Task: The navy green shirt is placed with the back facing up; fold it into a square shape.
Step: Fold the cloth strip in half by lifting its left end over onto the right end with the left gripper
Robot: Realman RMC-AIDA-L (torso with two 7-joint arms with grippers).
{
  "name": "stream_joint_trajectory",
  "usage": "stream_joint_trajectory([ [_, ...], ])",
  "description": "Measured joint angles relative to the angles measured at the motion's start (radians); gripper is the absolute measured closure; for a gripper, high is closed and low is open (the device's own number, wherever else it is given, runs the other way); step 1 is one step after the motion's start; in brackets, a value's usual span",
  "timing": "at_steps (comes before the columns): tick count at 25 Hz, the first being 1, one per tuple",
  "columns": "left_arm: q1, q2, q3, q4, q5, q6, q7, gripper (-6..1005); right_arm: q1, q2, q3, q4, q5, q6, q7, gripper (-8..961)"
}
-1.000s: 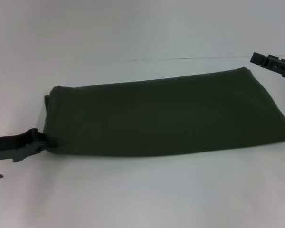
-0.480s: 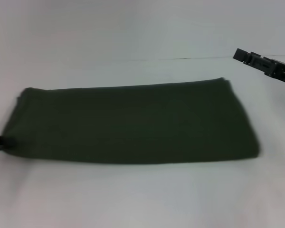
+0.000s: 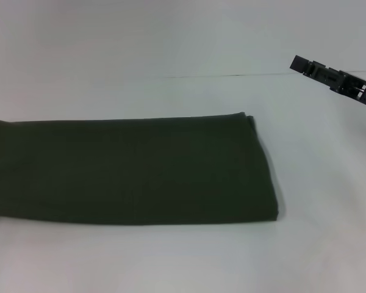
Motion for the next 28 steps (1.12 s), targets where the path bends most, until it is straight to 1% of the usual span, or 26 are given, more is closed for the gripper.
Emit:
stream_joint_trajectory([
  [3,-0.008,0.010,-0.014,0.009,-0.027,0.045,-0.005,957,0.000,0.000,-0.001,0.000,0.000,0.000,-0.005,36],
  [5,-0.022,0.013,-0.018,0.005,-0.081,0.121,-0.005,957,-0.005,-0.002,-0.001,-0.001,0.000,-0.008,-0.010,36],
  [6,-0.035,0.011,-0.013,0.000,-0.131,0.172,-0.002,957,-0.009,-0.004,0.001,-0.003,0.000,-0.014,-0.011,36],
  [8,-0.063,-0.003,0.020,-0.018,-0.234,0.253,0.000,957,-0.021,-0.009,0.005,-0.008,0.001,-0.027,-0.013,36],
  [9,-0.078,-0.014,0.045,-0.026,-0.280,0.282,0.000,957,-0.031,-0.016,0.007,-0.011,0.003,-0.037,-0.014,36],
  [11,-0.116,-0.047,0.122,-0.042,-0.365,0.308,-0.002,957,-0.054,-0.032,0.009,-0.015,0.013,-0.058,-0.017,36],
  [12,-0.135,-0.068,0.160,-0.046,-0.389,0.308,-0.002,957,-0.070,-0.043,0.010,-0.018,0.024,-0.067,-0.018,36],
  [15,-0.196,-0.139,0.258,-0.067,-0.435,0.260,0.002,957,-0.124,-0.078,0.013,-0.032,0.064,-0.089,-0.019,37],
  [16,-0.217,-0.158,0.290,-0.094,-0.449,0.233,0.012,957,-0.141,-0.091,0.013,-0.036,0.076,-0.096,-0.019,37],
  [17,-0.236,-0.167,0.318,-0.128,-0.468,0.203,0.027,957,-0.159,-0.106,0.015,-0.039,0.083,-0.102,-0.020,37],
  [19,-0.282,-0.168,0.390,-0.274,-0.541,0.122,0.098,957,-0.187,-0.134,0.022,-0.046,0.094,-0.110,-0.022,37],
  [21,-0.327,-0.170,0.438,-0.468,-0.608,0.030,0.192,957,-0.210,-0.151,0.032,-0.062,0.100,-0.114,-0.025,37],
  [22,-0.357,-0.172,0.448,-0.574,-0.640,-0.034,0.259,956,-0.218,-0.155,0.034,-0.073,0.101,-0.114,-0.026,37],
  [23,-0.376,-0.174,0.446,-0.647,-0.661,-0.079,0.309,956,-0.226,-0.158,0.040,-0.089,0.101,-0.113,-0.027,37],
  [25,-0.426,-0.174,0.417,-0.834,-0.718,-0.190,0.464,949,-0.234,-0.159,0.050,-0.110,0.100,-0.110,-0.031,37],
  [27,-0.453,-0.174,0.362,-0.965,-0.744,-0.246,0.601,934,-0.238,-0.160,0.062,-0.126,0.097,-0.108,-0.038,37],
  [28,-0.455,-0.175,0.315,-1.029,-0.746,-0.262,0.695,927,-0.238,-0.160,0.064,-0.132,0.096,-0.106,-0.039,37],
])
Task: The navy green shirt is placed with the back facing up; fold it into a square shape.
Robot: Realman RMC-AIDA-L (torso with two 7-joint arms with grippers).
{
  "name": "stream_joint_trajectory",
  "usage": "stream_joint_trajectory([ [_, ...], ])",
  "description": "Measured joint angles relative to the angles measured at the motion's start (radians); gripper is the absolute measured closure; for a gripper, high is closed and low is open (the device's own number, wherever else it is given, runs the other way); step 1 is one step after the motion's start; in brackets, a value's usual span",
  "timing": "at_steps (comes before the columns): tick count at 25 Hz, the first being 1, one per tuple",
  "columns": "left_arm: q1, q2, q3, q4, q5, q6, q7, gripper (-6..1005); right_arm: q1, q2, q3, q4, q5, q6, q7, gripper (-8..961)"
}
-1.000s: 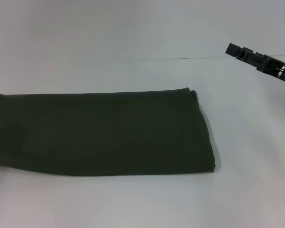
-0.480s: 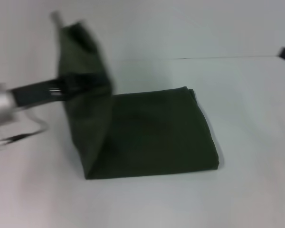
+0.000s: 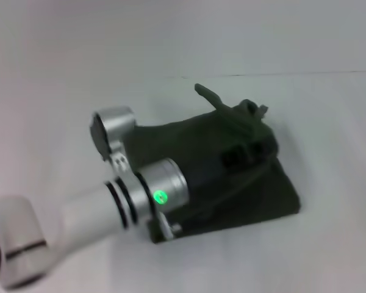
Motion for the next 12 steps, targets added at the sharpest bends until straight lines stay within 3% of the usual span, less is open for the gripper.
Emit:
stream_joint_trajectory([
  [5,0.025,0.000,-0.145,-0.151,0.041,0.010,0.283,890,0.010,0.000,-0.012,-0.006,-0.005,0.003,-0.001,37],
  [10,0.039,0.000,-0.191,-0.152,0.145,0.088,0.299,853,0.028,0.003,-0.027,-0.003,-0.026,0.012,0.012,36],
  [12,0.061,0.001,-0.194,-0.121,0.154,0.158,0.291,774,0.041,0.003,-0.031,-0.002,-0.051,0.022,0.033,36],
])
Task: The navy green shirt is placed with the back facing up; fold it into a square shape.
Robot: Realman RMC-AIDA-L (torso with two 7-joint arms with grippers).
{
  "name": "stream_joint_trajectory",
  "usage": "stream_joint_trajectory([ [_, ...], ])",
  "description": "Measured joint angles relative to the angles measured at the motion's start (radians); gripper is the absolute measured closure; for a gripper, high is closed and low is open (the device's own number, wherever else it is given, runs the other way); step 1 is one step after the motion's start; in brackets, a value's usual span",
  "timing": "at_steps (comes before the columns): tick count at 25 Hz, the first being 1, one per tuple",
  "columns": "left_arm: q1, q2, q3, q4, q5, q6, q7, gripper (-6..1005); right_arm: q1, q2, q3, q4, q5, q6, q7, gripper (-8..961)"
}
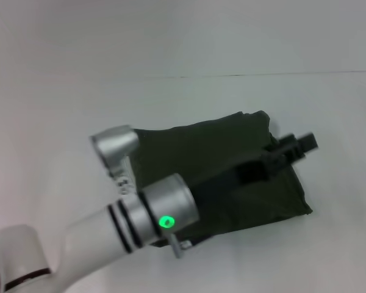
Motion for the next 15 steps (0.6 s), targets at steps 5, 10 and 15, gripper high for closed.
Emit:
stream_joint_trajectory([
  [5,0.089,0.002,-0.011,0.181,-0.001,0.192,-0.063,545,0.062,-0.010,-0.043,0.003,-0.123,0.044,0.144,36],
  [10,0.167,0.007,-0.042,0.389,-0.010,0.237,-0.204,303,0.115,-0.020,-0.067,0.004,-0.193,0.047,0.269,36],
  [15,0.214,0.011,-0.061,0.537,-0.012,0.195,-0.313,116,0.138,-0.006,-0.084,0.004,-0.200,0.038,0.333,37],
])
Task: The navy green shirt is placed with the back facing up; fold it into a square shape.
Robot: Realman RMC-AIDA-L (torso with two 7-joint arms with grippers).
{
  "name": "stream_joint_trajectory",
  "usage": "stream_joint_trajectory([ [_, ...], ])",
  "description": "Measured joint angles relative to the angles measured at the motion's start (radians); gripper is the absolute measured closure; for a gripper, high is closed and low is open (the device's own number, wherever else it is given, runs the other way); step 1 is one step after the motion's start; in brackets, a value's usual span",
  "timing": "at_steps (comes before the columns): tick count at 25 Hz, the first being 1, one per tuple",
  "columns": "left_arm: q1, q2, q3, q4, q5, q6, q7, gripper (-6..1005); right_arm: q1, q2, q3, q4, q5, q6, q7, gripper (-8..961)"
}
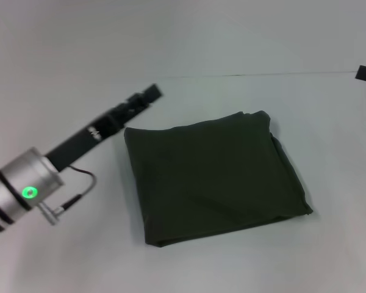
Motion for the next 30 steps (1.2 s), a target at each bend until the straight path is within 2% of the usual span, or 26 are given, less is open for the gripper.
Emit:
stream_joint_trajectory([
  [2,0.008,0.000,-0.004,0.038,0.000,-0.040,-0.024,47,0.002,0.008,0.003,0.000,0.001,0.003,0.006,37],
  [6,0.007,0.003,0.009,0.082,0.007,-0.185,-0.087,48,0.008,0.028,0.008,0.002,0.001,0.016,0.007,37],
  [7,0.007,0.003,0.009,0.082,0.007,-0.185,-0.087,49,0.009,0.033,0.008,0.004,0.001,0.020,0.007,36],
  [9,0.004,0.005,0.019,0.087,0.009,-0.222,-0.102,49,0.011,0.035,0.007,0.012,0.001,0.036,0.008,36],
  [10,-0.008,0.010,0.075,0.096,0.012,-0.321,-0.148,49,0.013,0.036,0.005,0.015,0.002,0.042,0.008,36],
  [17,-0.029,0.006,0.170,0.103,0.012,-0.464,-0.192,50,0.016,0.042,0.000,0.016,0.002,0.050,0.005,36],
  [26,-0.068,0.003,0.275,0.095,0.012,-0.606,-0.210,50,0.019,0.044,-0.010,0.016,-0.007,0.058,-0.007,36],
  [30,-0.086,0.002,0.293,0.091,0.009,-0.652,-0.210,50,0.016,0.044,-0.022,0.016,-0.007,0.061,-0.008,37],
])
